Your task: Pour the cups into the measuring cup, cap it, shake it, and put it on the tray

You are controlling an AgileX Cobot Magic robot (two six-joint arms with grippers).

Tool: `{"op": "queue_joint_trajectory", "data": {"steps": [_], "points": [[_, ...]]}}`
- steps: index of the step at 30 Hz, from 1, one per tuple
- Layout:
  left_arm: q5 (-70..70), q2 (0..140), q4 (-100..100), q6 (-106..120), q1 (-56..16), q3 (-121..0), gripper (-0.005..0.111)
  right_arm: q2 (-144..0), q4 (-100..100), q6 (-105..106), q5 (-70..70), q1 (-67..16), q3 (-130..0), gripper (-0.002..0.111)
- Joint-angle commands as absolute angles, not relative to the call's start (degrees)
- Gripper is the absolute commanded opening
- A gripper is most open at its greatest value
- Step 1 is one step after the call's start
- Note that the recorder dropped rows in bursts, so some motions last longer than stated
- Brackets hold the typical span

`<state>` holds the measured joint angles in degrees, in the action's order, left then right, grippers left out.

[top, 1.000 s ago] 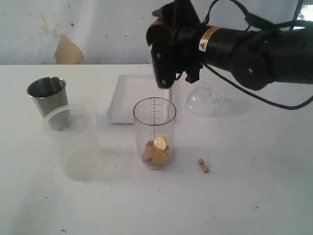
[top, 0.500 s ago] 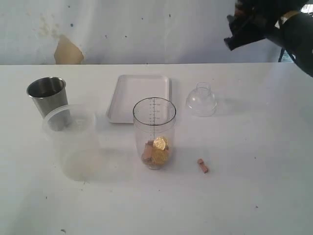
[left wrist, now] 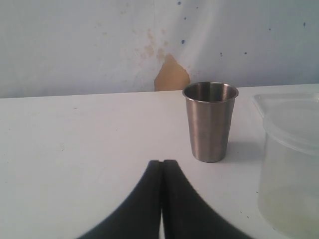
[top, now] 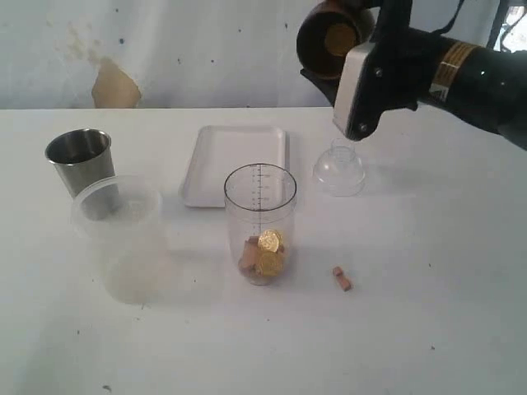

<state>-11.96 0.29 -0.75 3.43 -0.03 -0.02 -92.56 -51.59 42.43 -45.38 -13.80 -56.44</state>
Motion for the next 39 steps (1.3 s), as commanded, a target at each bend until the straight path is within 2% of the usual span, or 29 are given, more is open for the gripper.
{"op": "queue_joint_trajectory", "data": {"steps": [1,6,10,19,23,30,39], "points": [[-11.55,0.00,-0.76,3.03,-0.28,0.00,0.000,-92.09,-51.61,50.45,-40.61,-16.99,-56.57,0.000],[-11.55,0.00,-0.76,3.03,-0.28,0.00,0.000,-92.69,-51.00,59.08,-32.88,-19.71,-57.09,0.000],[-11.55,0.00,-0.76,3.03,-0.28,0.00,0.000,-94.59,-50.47,79.91,-23.18,-22.93,-57.53,0.000],[-11.55,0.00,-0.76,3.03,-0.28,0.00,0.000,-95.50,-41.76,92.70,-23.57,-25.79,-58.76,0.000],[-11.55,0.00,-0.76,3.03,-0.28,0.00,0.000,-95.50,-41.83,106.21,-22.15,-28.25,-58.77,0.000],[-11.55,0.00,-0.76,3.03,-0.28,0.00,0.000,-95.50,-42.10,110.98,-15.55,-30.93,-58.78,0.000],[-11.55,0.00,-0.76,3.03,-0.28,0.00,0.000,-95.50,-42.06,110.81,-16.45,-30.93,-58.78,0.000]]}}
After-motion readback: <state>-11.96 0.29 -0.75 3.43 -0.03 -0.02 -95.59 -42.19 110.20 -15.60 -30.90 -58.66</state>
